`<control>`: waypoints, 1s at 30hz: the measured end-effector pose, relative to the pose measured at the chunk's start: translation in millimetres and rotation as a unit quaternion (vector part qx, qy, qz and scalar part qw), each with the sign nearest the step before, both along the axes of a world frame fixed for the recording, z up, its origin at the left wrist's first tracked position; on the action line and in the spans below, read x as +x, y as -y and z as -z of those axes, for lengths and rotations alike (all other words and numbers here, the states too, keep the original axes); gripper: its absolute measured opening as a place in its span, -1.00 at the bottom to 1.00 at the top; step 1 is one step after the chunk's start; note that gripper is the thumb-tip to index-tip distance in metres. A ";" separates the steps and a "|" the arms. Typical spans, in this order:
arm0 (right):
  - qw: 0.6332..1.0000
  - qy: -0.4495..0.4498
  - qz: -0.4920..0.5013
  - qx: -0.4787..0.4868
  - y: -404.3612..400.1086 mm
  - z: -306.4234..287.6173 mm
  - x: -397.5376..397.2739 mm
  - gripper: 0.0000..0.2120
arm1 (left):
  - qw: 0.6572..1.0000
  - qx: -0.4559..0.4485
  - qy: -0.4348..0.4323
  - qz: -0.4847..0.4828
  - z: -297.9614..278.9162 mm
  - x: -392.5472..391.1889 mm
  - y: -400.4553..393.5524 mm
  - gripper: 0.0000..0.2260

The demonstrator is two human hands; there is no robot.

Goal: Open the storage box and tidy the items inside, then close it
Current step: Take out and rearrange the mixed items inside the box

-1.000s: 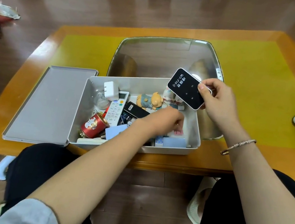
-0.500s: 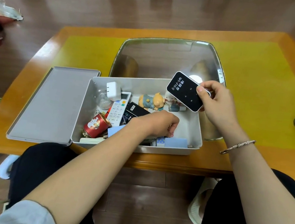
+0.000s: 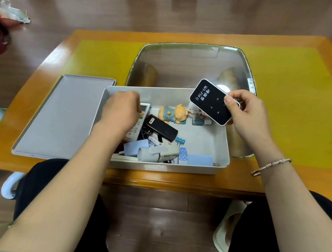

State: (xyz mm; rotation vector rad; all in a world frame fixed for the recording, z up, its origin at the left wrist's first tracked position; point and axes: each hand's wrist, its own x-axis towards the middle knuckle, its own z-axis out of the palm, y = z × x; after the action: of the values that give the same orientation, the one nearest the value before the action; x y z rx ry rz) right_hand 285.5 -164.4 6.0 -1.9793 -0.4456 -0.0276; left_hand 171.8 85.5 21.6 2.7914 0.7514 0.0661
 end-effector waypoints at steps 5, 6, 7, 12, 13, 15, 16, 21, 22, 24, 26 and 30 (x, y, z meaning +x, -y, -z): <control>1.000 0.004 -0.003 -0.003 -0.4 -0.7 -1.8 -0.93 | 0.989 0.094 -0.106 0.031 -2.6 -0.6 16.2 -0.59; 1.000 0.004 -0.003 -0.004 -0.1 -0.6 -1.8 -0.93 | 0.992 0.074 -0.075 0.069 -0.9 3.2 25.2 -0.60; 1.000 0.004 -0.002 -0.005 0.3 -0.4 -1.4 -0.93 | 0.990 0.033 -0.056 0.124 2.1 7.1 35.5 -0.62; 1.000 0.000 -0.003 -0.001 0.4 -0.6 -0.5 -0.93 | 0.916 -0.078 -0.148 0.365 24.7 21.6 96.2 -0.55; 1.000 -0.001 -0.005 -0.001 0.6 -0.4 -0.7 -0.93 | 0.905 -0.059 -0.174 0.383 31.4 26.3 102.1 -0.56; 1.000 -0.004 -0.008 -0.003 1.1 0.2 -1.2 -0.93 | 0.891 -0.047 -0.215 0.398 40.5 35.4 107.4 -0.57; 1.000 -0.004 -0.008 -0.004 1.2 0.2 -1.1 -0.92 | 0.887 -0.045 -0.227 0.401 42.0 39.0 108.3 -0.55; 1.000 0.002 -0.004 0.004 1.0 -1.7 -1.4 -0.93 | 0.878 0.015 -0.206 0.432 45.3 43.0 111.2 -0.51; 1.000 0.002 -0.004 0.004 1.1 -1.7 -1.6 -0.93 | 0.878 0.022 -0.194 0.437 46.3 42.3 111.1 -0.54; 1.000 0.000 -0.004 0.006 0.8 -1.3 -2.7 -0.93 | 0.884 0.030 -0.167 0.435 45.8 38.5 108.6 -0.60; 1.000 0.000 0.003 0.016 0.7 -2.6 -2.7 -0.94 | 0.904 0.011 -0.124 0.409 39.9 32.2 102.8 -0.63; 0.999 0.000 0.021 0.046 2.6 -6.3 -1.4 -0.93 | 0.953 -0.026 -0.005 0.302 20.3 14.8 77.2 -0.65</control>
State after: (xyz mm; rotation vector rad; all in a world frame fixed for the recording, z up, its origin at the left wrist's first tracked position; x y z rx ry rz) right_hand 284.1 -167.0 12.4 -1.8986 -0.3970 -0.0731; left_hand 186.6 8.3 1.3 2.8387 -0.1228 -0.0785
